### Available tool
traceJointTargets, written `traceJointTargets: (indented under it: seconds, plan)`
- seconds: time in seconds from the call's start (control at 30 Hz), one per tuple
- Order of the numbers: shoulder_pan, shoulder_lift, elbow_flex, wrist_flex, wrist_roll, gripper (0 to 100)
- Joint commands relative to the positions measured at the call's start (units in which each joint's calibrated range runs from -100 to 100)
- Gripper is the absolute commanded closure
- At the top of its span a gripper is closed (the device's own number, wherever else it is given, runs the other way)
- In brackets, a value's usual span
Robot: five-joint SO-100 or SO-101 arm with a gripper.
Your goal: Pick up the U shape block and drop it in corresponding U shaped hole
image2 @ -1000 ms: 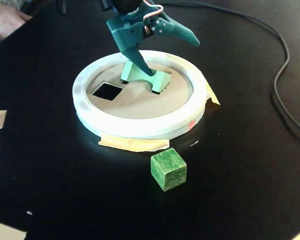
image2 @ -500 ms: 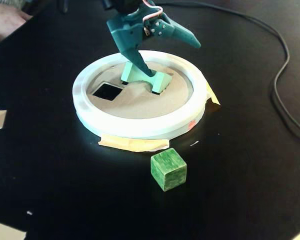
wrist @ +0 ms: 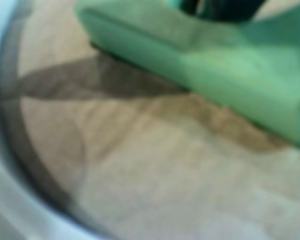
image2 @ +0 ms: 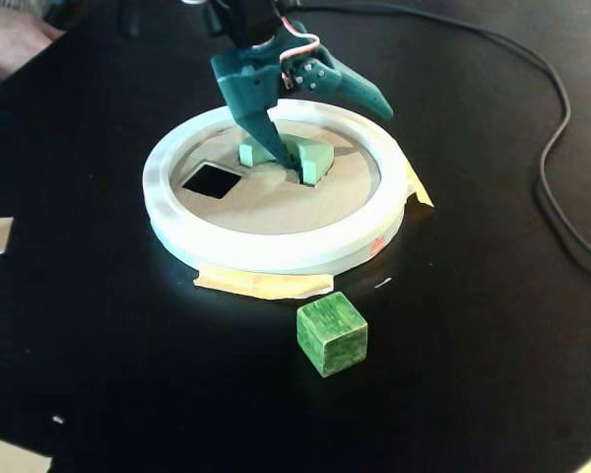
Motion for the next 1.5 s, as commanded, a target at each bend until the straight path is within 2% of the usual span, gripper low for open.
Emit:
traceJointTargets:
  seconds: [0.0,0.2,0.4,0.63,0.93,1.13,1.33,1.43,1.47]
  plan:
    - [0.66,-0.88,-0.86,0.51,-0.24,0]
    - [0.66,-1.24,-1.50,2.32,-0.05,0]
    - [5.90,-13.69,-1.77,21.18,0.15,0]
    - [12.52,-26.86,-0.86,33.83,-0.34,0]
    - [30.75,-45.93,1.87,34.53,-2.54,0]
    - [32.00,-62.68,17.45,34.53,-2.64,0]
    - [43.48,-82.03,34.66,34.53,-2.10,0]
    - [44.23,-93.14,47.59,34.53,-2.00,0]
    - [44.36,-97.35,52.87,31.32,-1.86,0]
